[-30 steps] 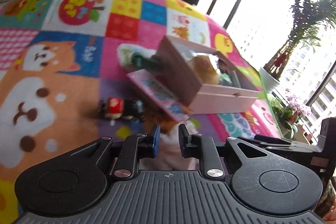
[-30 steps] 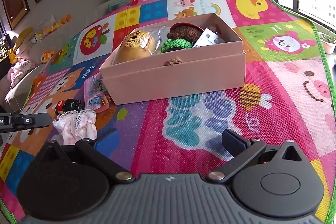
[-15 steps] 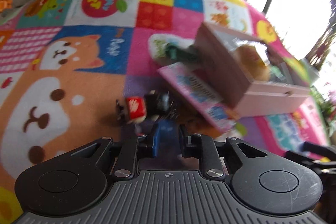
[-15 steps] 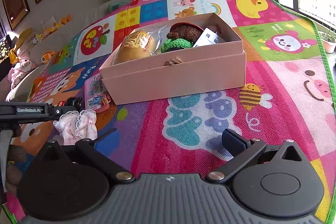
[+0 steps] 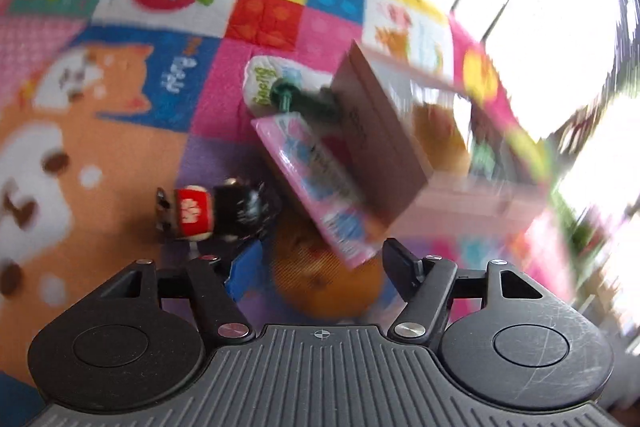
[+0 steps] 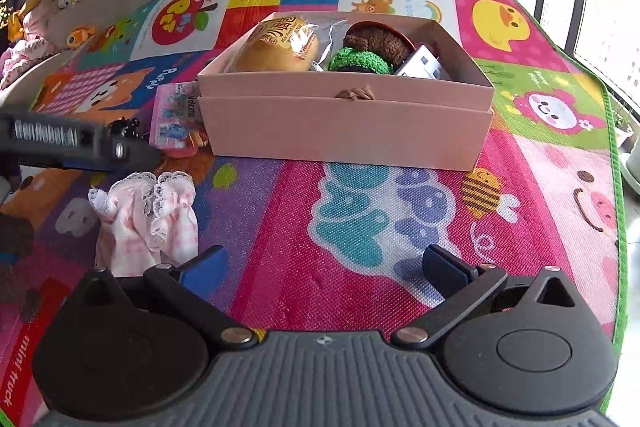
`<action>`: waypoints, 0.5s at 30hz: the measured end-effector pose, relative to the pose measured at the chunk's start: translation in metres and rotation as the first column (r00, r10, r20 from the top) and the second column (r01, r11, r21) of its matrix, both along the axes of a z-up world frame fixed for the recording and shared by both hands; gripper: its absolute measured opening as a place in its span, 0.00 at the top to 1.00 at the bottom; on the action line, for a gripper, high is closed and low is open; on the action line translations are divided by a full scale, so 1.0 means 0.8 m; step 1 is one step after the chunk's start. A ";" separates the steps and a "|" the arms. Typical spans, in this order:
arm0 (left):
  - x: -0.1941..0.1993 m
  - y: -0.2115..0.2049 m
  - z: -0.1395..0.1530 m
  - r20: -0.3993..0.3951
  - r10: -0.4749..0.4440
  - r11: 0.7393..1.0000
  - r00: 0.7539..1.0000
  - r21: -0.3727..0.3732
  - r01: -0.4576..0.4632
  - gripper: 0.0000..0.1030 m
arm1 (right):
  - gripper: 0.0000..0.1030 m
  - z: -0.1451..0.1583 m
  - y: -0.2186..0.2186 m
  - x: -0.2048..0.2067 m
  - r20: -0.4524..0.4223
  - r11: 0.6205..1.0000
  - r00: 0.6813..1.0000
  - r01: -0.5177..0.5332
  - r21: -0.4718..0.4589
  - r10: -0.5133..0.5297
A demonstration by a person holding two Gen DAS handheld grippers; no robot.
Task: Organize objects
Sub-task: 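Grasp the pink Volcano toy package with the left gripper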
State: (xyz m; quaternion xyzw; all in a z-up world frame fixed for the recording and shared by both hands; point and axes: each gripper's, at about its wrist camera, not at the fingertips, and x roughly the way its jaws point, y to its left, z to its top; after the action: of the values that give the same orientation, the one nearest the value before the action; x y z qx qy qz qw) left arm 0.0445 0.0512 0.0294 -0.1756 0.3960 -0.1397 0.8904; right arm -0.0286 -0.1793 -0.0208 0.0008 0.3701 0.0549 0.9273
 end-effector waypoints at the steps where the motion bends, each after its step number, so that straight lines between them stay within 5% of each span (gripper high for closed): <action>1: 0.007 0.001 0.002 -0.010 0.031 0.999 0.999 -0.042 -0.031 0.30 | 0.00 0.000 -0.001 0.000 0.000 1.000 1.000 0.001 0.004 -0.001; 4: 0.033 -0.008 0.006 -0.007 0.081 0.996 0.997 -0.046 -0.081 0.30 | 0.00 0.000 -0.002 -0.001 0.003 1.000 1.000 0.001 0.008 -0.001; 9: 0.081 -0.033 -0.006 -0.014 0.116 0.991 0.993 0.069 -0.115 0.35 | 0.00 0.002 -0.005 -0.001 0.007 1.000 1.000 0.005 0.025 -0.005; 12: 0.083 -0.038 -0.008 0.022 0.102 0.989 0.995 0.107 -0.103 0.36 | 0.00 0.002 -0.006 -0.001 0.008 1.000 1.000 0.007 0.031 -0.007; 15: 0.070 -0.033 -0.005 0.015 0.042 0.990 0.999 0.134 -0.044 0.48 | 0.00 0.002 -0.008 0.000 0.010 0.999 1.000 0.008 0.041 -0.008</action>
State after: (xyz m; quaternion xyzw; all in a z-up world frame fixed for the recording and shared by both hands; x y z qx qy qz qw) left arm 0.1005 0.0247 0.0252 -0.1230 0.3951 -0.0945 0.9054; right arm -0.0286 -0.1861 -0.0195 0.0211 0.3640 0.0589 0.9293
